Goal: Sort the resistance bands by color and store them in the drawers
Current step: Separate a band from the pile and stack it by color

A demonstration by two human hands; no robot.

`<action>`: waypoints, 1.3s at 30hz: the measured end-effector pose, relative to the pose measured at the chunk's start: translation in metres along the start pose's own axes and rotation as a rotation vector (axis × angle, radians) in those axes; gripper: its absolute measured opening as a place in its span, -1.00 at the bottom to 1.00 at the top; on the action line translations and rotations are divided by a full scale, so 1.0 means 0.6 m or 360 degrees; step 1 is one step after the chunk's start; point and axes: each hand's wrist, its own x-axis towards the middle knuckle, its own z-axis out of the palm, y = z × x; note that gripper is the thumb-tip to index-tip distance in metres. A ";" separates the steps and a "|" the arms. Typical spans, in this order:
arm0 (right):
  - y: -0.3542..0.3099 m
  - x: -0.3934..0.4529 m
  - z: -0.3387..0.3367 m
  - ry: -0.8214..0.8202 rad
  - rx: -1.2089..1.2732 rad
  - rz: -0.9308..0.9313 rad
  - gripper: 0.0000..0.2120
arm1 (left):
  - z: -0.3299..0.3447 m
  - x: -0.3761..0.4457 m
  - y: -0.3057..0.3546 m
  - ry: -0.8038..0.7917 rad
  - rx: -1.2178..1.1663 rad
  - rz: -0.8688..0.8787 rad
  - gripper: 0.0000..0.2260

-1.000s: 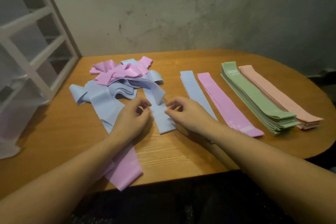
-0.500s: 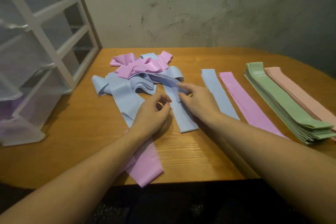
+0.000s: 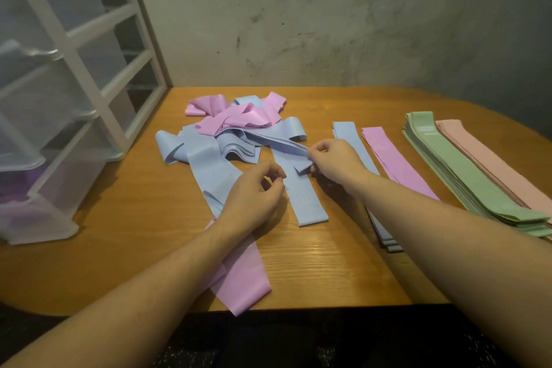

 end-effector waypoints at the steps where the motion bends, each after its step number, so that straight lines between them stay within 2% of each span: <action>1: 0.000 -0.003 -0.003 -0.0010 -0.0063 -0.0032 -0.83 | 0.000 0.000 -0.001 0.0005 -0.0006 0.0006 -0.89; 4: 0.004 -0.013 -0.014 0.0003 -0.0206 -0.0225 -0.86 | -0.001 0.000 -0.001 0.0035 -0.0067 0.0041 -0.87; 8: 0.009 -0.037 -0.039 0.0200 -0.0459 -0.0544 -0.92 | -0.001 -0.001 -0.001 0.0099 -0.0079 0.0108 -0.75; 11: 0.002 -0.070 -0.065 0.0324 -0.0416 -0.0781 -0.95 | 0.002 -0.001 -0.008 0.0150 -0.0076 0.0210 -0.66; 13: -0.005 -0.088 -0.081 0.0283 -0.0266 -0.0920 -0.96 | 0.005 0.000 -0.013 0.0164 -0.0046 0.0337 -0.58; 17: -0.031 -0.124 -0.103 -0.0030 0.0302 -0.0795 -0.90 | 0.006 0.004 -0.018 0.0207 0.0132 0.0584 -0.48; 22: -0.046 -0.145 -0.118 0.0026 0.0687 -0.0813 -0.86 | 0.006 -0.003 -0.004 0.0191 0.0375 0.0622 -0.39; 25: -0.051 -0.145 -0.129 0.0025 0.0959 -0.0602 -0.88 | 0.008 -0.001 0.016 0.0186 0.0409 0.0668 -0.34; 28: -0.052 -0.146 -0.139 0.0033 0.1113 -0.0497 -0.83 | 0.014 0.003 0.043 0.0028 0.0249 0.0728 -0.35; 33: -0.050 -0.152 -0.148 0.0007 0.1145 -0.0426 -0.83 | 0.031 -0.019 0.129 -0.0259 -0.0296 0.0668 -0.36; 36: -0.049 -0.155 -0.156 0.0016 0.1230 -0.0376 -0.82 | 0.040 -0.024 0.166 -0.0288 -0.0502 0.0585 -0.32; 39: -0.046 -0.158 -0.163 0.0030 0.1233 -0.0376 -0.85 | 0.042 -0.021 0.183 -0.0176 -0.0459 0.0597 -0.42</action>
